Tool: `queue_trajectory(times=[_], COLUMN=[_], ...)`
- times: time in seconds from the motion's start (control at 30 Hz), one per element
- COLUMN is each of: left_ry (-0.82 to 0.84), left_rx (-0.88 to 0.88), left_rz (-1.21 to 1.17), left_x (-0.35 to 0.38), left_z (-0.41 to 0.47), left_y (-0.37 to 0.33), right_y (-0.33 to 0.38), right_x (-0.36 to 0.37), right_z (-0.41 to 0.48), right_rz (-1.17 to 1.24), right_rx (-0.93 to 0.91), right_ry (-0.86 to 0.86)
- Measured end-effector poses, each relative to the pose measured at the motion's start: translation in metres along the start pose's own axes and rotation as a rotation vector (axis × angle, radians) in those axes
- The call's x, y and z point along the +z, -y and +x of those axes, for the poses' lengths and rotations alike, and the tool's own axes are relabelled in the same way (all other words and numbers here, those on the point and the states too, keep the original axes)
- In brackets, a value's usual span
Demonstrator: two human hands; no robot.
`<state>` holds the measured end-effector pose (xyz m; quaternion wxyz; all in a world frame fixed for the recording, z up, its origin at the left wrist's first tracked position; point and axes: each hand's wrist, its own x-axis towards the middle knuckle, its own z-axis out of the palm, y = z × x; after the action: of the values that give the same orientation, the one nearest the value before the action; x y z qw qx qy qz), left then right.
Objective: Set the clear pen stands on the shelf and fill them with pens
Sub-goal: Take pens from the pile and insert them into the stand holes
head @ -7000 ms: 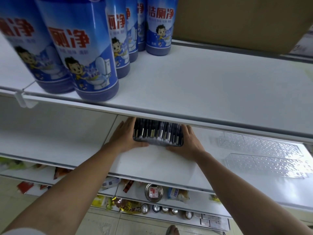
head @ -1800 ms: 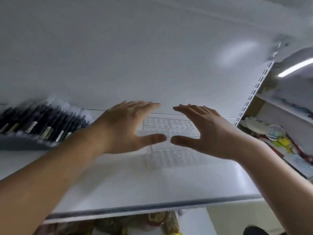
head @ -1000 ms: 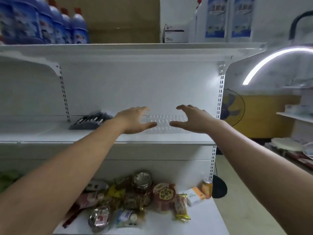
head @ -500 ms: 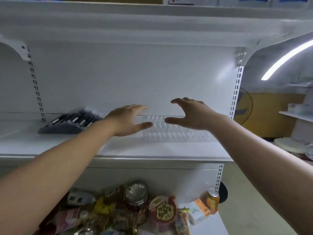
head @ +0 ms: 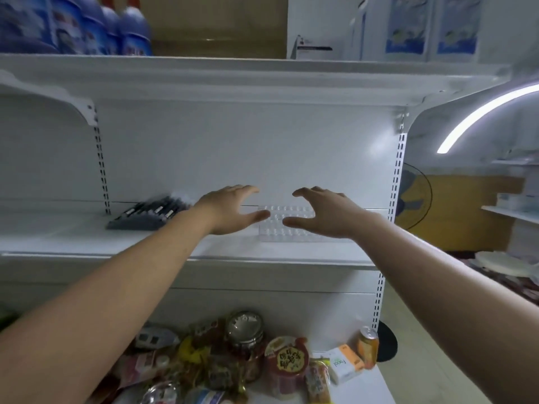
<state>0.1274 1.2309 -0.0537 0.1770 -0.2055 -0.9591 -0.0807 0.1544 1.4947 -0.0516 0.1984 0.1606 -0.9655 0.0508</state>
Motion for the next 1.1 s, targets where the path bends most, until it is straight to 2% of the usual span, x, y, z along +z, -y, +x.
queue_trajectory(times=[0.37,0.57,0.87,1.1], left_ry=[0.004,-0.018,0.223,0.308], left_rx=[-0.100,-0.306,-0.470,-0.515], left_rz=[0.001,0.002,0.097,0.135], left_x=[-0.004,-0.010,-0.008,-0.005], left_z=[0.012,0.049,0.075,0.091], left_y=[0.037,0.086,0.116,0.114], right_y=[0.022,0.043,0.063,0.061], right_x=[0.023,0.037,0.064,0.071], right_z=[0.043,0.102,0.157,0.155], right_rz=[0.028,0.037,0.027,0.048], right_rx=[-0.082,-0.173,-0.254,-0.271], right_ry=[0.011,-0.011,-0.048,-0.094])
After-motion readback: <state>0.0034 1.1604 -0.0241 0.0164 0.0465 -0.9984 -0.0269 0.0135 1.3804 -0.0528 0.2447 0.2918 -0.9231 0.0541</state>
